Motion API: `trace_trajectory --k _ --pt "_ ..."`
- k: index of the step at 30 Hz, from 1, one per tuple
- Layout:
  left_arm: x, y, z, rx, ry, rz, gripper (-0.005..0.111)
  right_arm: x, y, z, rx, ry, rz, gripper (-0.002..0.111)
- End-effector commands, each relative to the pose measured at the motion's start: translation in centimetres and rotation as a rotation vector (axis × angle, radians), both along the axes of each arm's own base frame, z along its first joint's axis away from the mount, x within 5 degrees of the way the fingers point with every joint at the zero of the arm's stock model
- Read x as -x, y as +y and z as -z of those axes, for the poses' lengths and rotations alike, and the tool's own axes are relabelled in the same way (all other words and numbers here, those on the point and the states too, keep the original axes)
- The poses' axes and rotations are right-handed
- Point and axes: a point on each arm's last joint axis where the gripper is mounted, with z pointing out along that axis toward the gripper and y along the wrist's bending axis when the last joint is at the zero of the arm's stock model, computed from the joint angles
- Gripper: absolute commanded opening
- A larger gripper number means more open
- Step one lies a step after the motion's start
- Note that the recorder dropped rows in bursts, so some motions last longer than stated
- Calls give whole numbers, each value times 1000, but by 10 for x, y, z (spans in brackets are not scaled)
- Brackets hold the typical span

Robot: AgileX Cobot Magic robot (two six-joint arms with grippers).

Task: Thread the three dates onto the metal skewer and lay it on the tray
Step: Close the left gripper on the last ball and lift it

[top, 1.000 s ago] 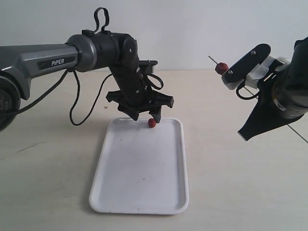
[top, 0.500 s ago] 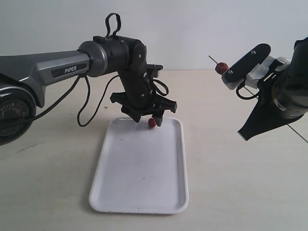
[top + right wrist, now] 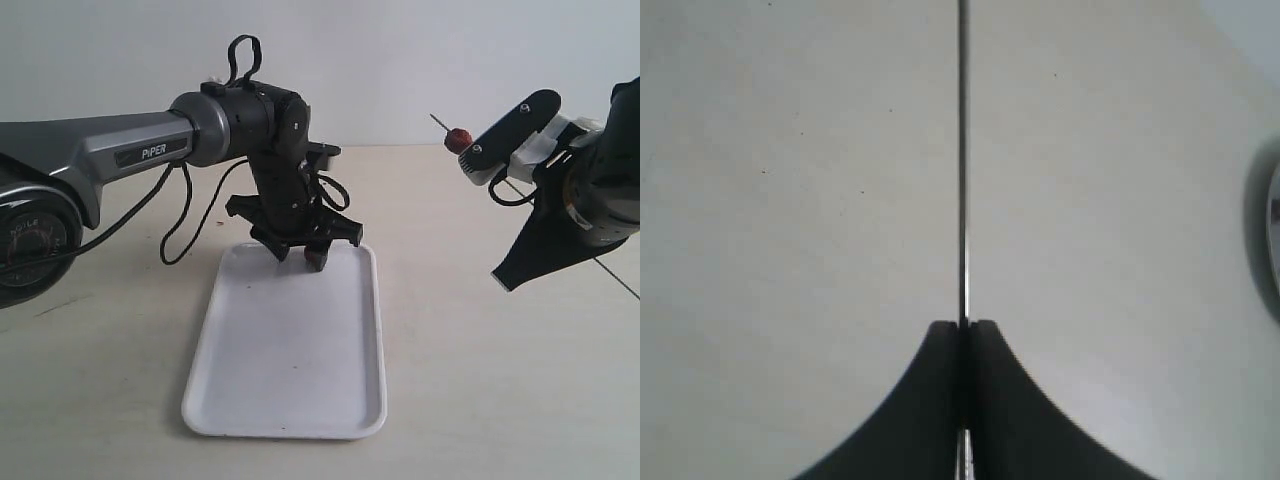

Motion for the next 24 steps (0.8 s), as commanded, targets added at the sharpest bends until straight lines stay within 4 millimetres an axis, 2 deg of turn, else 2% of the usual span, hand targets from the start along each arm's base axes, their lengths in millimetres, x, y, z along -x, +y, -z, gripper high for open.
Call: trace_trajectory --k 1,14,19,24 --pt "-2 0 -1 -6 -17 6 54 -2 -1 -3 -5 -17 -1 0" --pt "0 -6 -2 11 -29 14 53 -2 0 -2 -8 -17 -4 0" --pt "1 -4 -2 -3 -20 16 41 -2 0 -2 -10 -19 -4 0" --pt "2 -4 -1 -8 -13 16 46 -2 0 -2 -10 -19 -4 0"
